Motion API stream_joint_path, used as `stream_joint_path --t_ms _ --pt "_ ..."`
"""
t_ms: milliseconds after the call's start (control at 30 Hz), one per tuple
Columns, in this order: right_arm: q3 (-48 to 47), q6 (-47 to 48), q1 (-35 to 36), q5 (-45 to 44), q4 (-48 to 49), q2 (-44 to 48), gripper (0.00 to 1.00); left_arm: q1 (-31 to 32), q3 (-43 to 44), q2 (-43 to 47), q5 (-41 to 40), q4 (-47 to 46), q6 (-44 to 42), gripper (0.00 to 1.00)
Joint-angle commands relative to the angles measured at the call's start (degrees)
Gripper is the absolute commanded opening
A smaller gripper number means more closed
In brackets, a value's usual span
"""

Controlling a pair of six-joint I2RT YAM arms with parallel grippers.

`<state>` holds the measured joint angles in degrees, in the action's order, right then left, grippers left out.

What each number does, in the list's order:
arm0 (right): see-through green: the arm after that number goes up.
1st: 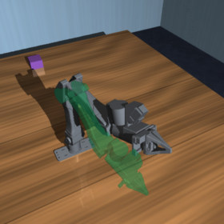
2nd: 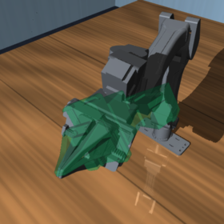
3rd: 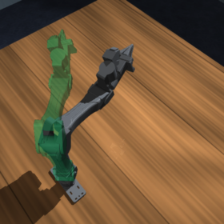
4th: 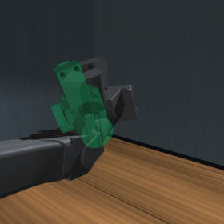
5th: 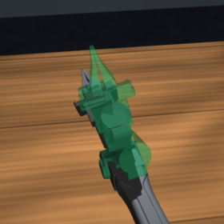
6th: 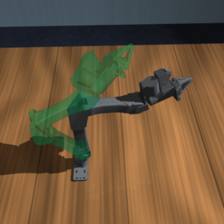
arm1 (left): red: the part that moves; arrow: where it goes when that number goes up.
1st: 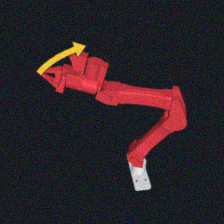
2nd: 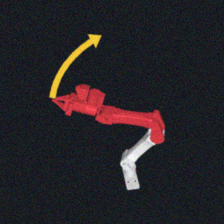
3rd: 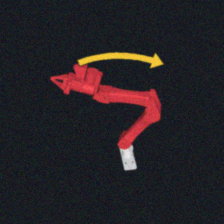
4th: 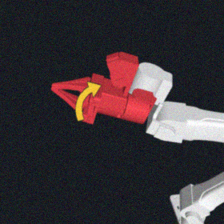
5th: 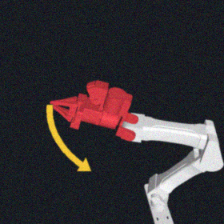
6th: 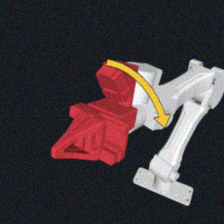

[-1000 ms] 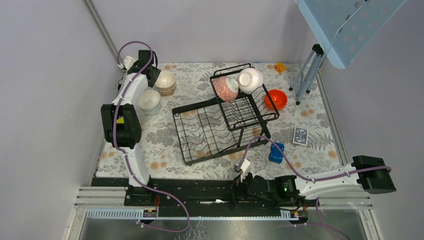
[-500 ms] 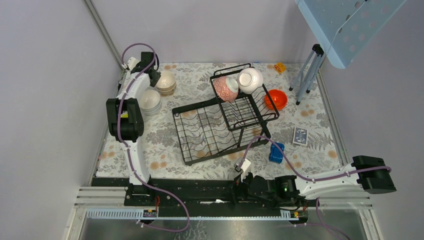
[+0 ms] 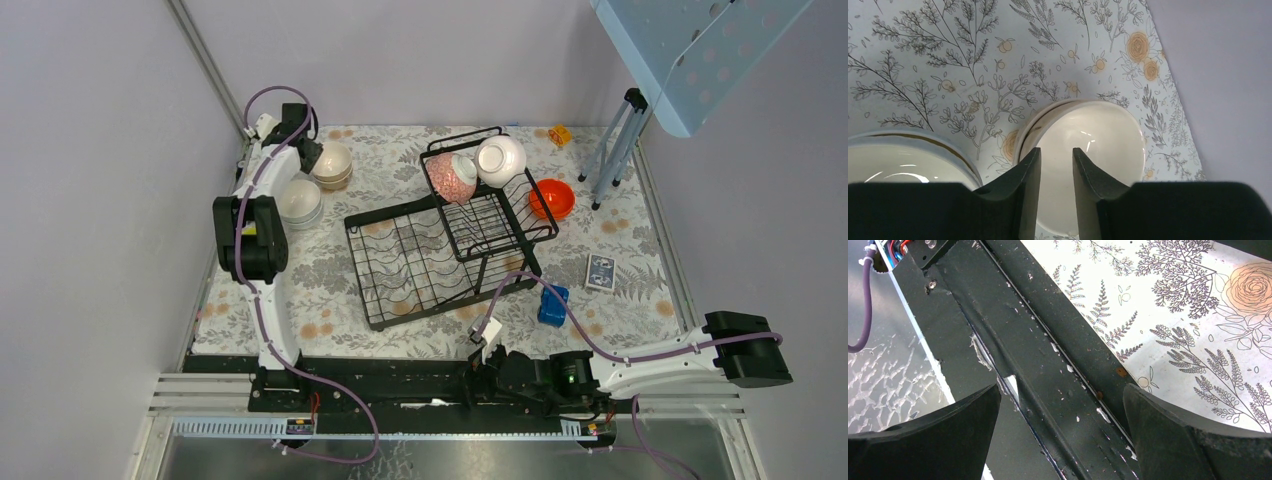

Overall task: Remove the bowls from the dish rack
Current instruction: Place the bowl with the bowl, then pick up the bowl from the dish rack.

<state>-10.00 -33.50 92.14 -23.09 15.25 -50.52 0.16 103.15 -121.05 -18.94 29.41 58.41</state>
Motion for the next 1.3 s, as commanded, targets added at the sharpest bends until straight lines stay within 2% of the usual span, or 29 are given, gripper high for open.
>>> stream_joint_path --t_ms 0,200,333,500,700,800,867,967,1033,1100,1200,1267 --pt "-0.3 0.1 -0.1 -2.4 0.6 0.1 1.00 -0.1 1.1 6.0 2.9 -3.5 0.4 0.39" --pt "-0.9 0.0 -0.1 -1.6 0.4 -0.2 1.00 2.8 -9.3 21.5 4.9 -10.7 -0.2 0.63" --pt "-3.4 0.6 0.0 1.2 -2.1 0.2 1.00 7.4 -20.0 32.4 8.0 -18.2 -3.3 0.79" --pt "-10.7 4.9 1.7 5.5 -7.6 2.1 0.99 14.5 -29.1 44.1 9.4 -21.4 -8.4 0.96" --pt "-27.1 11.3 4.6 6.6 -19.7 -1.7 0.99 16.4 -37.9 55.5 14.0 -22.3 -10.0 0.99" --pt "-35.5 14.5 4.7 3.6 -24.3 -2.4 0.98 16.5 -39.7 60.0 14.9 -21.1 -11.7 0.99" --pt "-41.6 17.8 4.7 -1.2 -26.9 -2.9 0.99 16.5 -40.5 62.0 15.4 -20.5 -12.4 0.99" --pt "-51.0 23.8 4.7 -12.7 -30.1 -5.3 1.00 16.5 -41.7 63.8 18.3 -21.2 -12.9 0.99" --pt "-56.7 27.8 4.2 -21.8 -30.9 -7.9 1.00 16.5 -43.5 64.7 23.5 -24.3 -13.3 0.99" --pt "-62.4 29.2 -0.2 -22.8 -33.1 -10.9 1.00 16.5 -45.8 65.4 27.3 -28.2 -12.5 0.98" --pt "-68.7 25.7 -14.9 -12.5 -35.8 -14.0 1.00 16.5 -49.3 65.7 32.2 -34.7 -10.0 0.98" --pt "-69.8 26.7 -19.5 -12.3 -33.9 -15.4 1.00 16.5 -50.8 65.2 34.6 -37.9 -8.4 0.98"
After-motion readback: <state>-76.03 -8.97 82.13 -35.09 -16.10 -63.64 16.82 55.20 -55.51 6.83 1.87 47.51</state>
